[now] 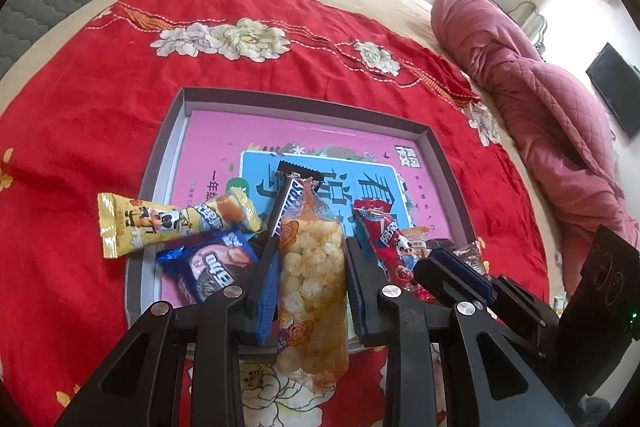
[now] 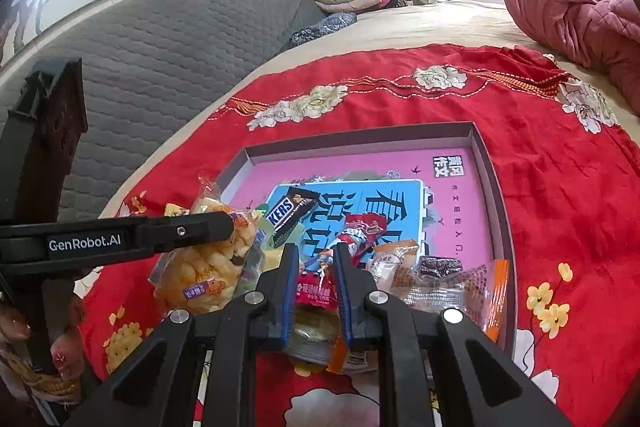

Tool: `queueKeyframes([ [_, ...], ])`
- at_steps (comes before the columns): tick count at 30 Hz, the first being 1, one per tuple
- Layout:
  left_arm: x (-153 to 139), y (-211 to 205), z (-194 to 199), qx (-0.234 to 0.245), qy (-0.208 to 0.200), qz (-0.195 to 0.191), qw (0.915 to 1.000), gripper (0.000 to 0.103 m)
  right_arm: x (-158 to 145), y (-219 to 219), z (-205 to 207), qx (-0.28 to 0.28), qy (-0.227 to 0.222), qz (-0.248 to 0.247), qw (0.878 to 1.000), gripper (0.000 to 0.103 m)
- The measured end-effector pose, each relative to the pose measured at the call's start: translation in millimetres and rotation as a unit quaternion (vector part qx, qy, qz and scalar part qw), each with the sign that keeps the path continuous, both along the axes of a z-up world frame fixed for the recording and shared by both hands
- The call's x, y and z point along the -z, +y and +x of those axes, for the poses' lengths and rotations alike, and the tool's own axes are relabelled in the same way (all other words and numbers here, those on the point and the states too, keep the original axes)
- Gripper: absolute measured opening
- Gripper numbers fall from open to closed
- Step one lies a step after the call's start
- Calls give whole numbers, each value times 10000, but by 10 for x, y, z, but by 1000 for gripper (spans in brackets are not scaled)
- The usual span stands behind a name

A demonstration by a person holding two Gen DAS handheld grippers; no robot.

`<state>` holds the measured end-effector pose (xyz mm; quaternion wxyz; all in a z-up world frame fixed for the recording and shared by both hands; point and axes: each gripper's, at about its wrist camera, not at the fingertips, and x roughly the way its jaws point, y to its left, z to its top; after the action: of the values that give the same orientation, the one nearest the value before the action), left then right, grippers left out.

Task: Organize snacks
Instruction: 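Carry both held snacks over the tray and lower them into it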

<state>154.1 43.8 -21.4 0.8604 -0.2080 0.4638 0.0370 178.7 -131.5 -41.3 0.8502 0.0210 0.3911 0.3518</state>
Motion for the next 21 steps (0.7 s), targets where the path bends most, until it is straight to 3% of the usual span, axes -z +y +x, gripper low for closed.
queueKeyframes([
  [21, 161, 146, 123, -229, 126, 52, 9996, 31, 54, -29, 15, 63, 77, -50, 9999, 18],
])
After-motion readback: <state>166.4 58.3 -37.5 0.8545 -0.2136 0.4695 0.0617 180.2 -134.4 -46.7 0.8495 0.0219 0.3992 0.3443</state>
